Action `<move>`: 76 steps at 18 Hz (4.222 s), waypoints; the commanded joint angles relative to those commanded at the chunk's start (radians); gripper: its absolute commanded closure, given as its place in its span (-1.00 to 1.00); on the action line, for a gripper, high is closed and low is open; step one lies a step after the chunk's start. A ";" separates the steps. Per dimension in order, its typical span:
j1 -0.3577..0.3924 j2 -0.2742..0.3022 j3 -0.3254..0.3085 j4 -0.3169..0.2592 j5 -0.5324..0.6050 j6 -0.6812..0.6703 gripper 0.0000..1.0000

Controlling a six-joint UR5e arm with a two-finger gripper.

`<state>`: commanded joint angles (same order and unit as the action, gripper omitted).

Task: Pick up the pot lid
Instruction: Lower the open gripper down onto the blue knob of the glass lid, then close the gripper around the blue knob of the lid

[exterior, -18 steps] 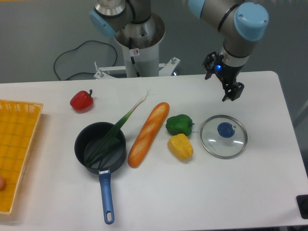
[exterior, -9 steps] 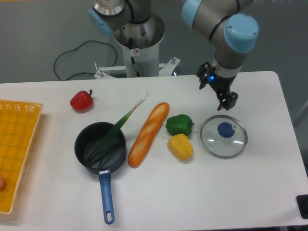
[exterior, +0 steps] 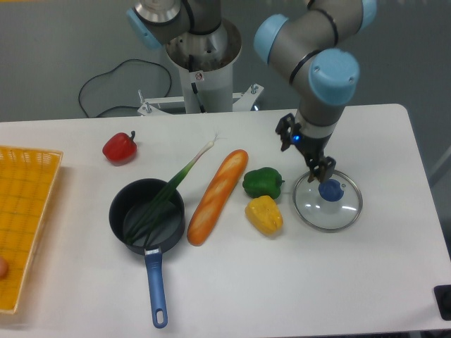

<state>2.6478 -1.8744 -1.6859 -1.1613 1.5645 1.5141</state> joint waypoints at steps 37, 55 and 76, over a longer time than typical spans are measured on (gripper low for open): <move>0.139 -0.177 0.037 0.115 0.035 0.238 -1.00; 0.141 -0.187 0.012 0.121 0.035 0.238 -1.00; 0.135 -0.201 0.047 0.112 0.046 0.218 0.27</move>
<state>2.7827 -2.0755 -1.6384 -1.0492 1.6107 1.7319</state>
